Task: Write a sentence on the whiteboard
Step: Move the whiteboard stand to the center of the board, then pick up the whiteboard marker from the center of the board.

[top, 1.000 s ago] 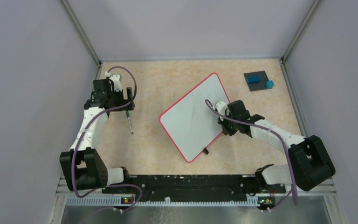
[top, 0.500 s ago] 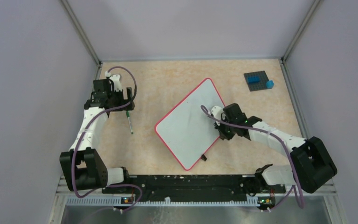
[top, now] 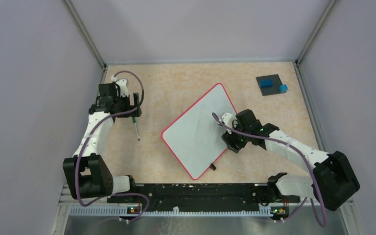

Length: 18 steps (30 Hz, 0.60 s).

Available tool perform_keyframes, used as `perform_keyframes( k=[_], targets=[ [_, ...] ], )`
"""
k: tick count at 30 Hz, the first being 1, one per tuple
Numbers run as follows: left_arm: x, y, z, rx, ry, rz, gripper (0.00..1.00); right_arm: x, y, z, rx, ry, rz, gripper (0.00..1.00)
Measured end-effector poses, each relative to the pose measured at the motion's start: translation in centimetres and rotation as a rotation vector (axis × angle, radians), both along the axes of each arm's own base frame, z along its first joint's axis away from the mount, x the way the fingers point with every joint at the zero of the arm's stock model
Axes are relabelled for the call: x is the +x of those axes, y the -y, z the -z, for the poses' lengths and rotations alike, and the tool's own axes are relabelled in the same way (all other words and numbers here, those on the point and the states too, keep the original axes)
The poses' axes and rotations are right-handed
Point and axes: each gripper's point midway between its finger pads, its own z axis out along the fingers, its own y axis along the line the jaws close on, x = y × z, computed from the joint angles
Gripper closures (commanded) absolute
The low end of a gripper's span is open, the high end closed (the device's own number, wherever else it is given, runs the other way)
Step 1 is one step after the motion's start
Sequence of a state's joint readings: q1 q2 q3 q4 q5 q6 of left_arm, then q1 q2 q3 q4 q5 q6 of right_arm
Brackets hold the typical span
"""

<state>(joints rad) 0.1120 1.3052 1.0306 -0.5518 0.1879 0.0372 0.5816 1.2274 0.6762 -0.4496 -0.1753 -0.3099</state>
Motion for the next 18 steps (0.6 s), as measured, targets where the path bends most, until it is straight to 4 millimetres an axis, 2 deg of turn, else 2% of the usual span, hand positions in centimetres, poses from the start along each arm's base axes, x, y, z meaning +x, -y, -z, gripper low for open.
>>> perform_keyframes(
  k=[4, 8, 10, 18],
  targets=[
    [0.0, -0.5, 1.1, 0.015, -0.041, -0.021, 0.01, 0.0, -0.2, -1.6, 0.036, 0.04, -0.005, 0.26],
    [-0.3, -0.9, 3.0, 0.026, -0.113, -0.038, 0.03, 0.3, -0.8, -4.1, 0.088, 0.092, -0.008, 0.17],
    [-0.3, -1.0, 3.9, 0.032, -0.14, -0.04, 0.07, 0.6, -1.3, -6.1, 0.134, 0.129, -0.013, 0.13],
    [-0.4, -1.9, 6.8, 0.066, -0.238, -0.053, 0.22, 0.5, -4.5, -14.1, 0.357, 0.174, -0.04, 0.11]
  ],
)
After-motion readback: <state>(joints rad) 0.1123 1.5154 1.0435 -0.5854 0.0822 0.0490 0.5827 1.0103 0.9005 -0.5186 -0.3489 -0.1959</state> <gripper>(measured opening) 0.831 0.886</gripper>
